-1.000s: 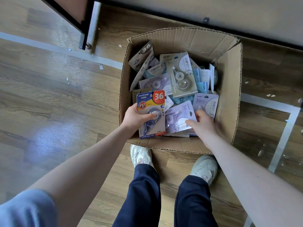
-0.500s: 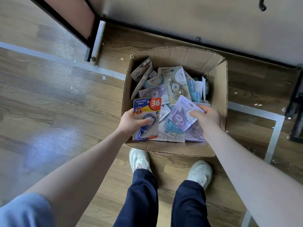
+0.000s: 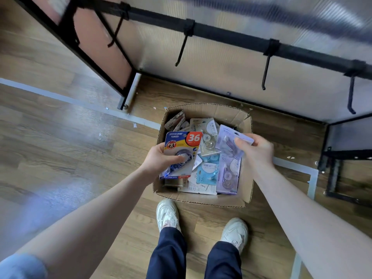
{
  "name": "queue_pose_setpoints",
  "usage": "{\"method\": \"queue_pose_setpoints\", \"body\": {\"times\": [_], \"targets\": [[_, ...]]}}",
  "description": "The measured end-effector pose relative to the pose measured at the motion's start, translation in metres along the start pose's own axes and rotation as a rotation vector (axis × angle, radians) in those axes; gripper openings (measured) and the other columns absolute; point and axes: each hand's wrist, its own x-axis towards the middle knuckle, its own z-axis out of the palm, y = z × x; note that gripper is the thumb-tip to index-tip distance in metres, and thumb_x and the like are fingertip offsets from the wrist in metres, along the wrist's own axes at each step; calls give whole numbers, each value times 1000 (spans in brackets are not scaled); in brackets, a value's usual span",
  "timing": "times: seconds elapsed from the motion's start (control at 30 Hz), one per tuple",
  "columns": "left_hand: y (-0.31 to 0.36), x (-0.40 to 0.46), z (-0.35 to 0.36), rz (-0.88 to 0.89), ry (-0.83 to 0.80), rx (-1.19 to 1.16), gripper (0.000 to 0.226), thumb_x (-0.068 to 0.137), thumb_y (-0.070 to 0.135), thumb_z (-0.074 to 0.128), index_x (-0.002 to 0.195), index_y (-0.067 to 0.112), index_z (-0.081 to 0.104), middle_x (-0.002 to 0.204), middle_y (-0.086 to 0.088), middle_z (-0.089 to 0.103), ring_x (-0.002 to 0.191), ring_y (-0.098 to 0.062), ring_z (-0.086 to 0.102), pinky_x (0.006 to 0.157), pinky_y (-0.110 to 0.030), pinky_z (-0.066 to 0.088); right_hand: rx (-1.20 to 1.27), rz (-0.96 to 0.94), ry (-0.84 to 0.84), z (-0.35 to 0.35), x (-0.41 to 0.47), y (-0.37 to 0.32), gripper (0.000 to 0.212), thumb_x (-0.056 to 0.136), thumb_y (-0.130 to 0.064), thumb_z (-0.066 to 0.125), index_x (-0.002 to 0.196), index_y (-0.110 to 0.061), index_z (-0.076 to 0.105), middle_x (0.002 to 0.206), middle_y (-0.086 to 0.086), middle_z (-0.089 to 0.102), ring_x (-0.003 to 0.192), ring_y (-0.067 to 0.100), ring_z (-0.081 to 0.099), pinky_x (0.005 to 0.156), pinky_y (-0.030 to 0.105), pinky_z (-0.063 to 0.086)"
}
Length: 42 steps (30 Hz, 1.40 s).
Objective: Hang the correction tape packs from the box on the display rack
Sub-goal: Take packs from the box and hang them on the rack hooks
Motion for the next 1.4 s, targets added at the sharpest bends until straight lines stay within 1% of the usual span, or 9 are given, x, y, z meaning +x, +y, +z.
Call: {"method": "queue_pose_setpoints", "body": {"times": [0.2, 0.3, 0.5, 0.67, 0.87, 1.07, 1.13, 1.27, 1.4], "targets": [[56, -30, -3, 93, -5, -64, 28, 72, -2, 77, 96, 10, 66, 86, 0, 75, 81, -15, 72, 68, -25, 57, 14, -93, -20, -18, -29, -58, 8, 80, -12, 72, 86, -14, 67, 77, -1, 65, 66, 11, 58, 57, 22, 43], [84, -44, -4, 146, -36, -78, 26, 73, -1, 75, 95, 12, 66, 87, 0, 75, 82, -16, 72, 69, -25, 57, 28, -158, -28, -28, -42, -85, 15, 81, -10, 72, 95, -10, 66, 80, 0, 64, 67, 8, 57, 57, 20, 42], [133, -65, -3, 203, -29, -94, 30, 74, -3, 75, 99, 8, 65, 88, -2, 75, 83, -18, 72, 71, -28, 58, 85, -219, -39, -45, -61, -133, 10, 80, -7, 71, 82, -15, 65, 79, 0, 65, 69, 11, 57, 63, 21, 43], [172, -79, -5, 263, -36, -87, 29, 74, -1, 75, 99, 9, 65, 92, -3, 75, 88, -20, 71, 78, -33, 58, 106, -255, -37, -56, -78, -169, 10, 83, -8, 69, 92, -8, 63, 81, 0, 64, 66, 5, 56, 49, 7, 41], [213, -95, -11, 340, -78, -82, 31, 74, -2, 75, 102, 3, 65, 93, -6, 75, 87, -21, 71, 72, -29, 57, 89, -286, -34, -67, -96, -206, 24, 85, -16, 68, 107, -9, 62, 96, 3, 65, 78, 4, 60, 55, 17, 41], [253, -109, -19, 413, -102, -105, 29, 73, -5, 73, 99, 5, 65, 89, -4, 75, 82, -20, 72, 71, -29, 58, 116, -345, -37, -70, -116, -236, 10, 85, -8, 66, 94, -11, 63, 83, -3, 65, 73, 5, 60, 51, 11, 44], [263, -112, -22, 427, -106, -113, 29, 73, -5, 73, 99, 4, 65, 89, -6, 75, 82, -22, 72, 70, -30, 58, 108, -358, -30, -69, -120, -242, 11, 85, -9, 67, 95, -12, 63, 85, -2, 65, 75, 6, 60, 53, 15, 44], [276, -111, -27, 438, -102, -117, 34, 70, -1, 76, 102, 2, 65, 93, -10, 75, 86, -26, 72, 77, -37, 57, 124, -376, -15, -66, -124, -248, 11, 85, -9, 67, 96, -10, 63, 82, -5, 64, 71, 4, 59, 45, 6, 42], [284, -104, -28, 430, -92, -109, 28, 72, -1, 76, 96, 10, 66, 95, -9, 75, 87, -25, 71, 78, -37, 58, 149, -371, -12, -64, -124, -249, 10, 84, -6, 67, 94, -7, 66, 83, 0, 66, 71, 9, 60, 52, 15, 45]]}}
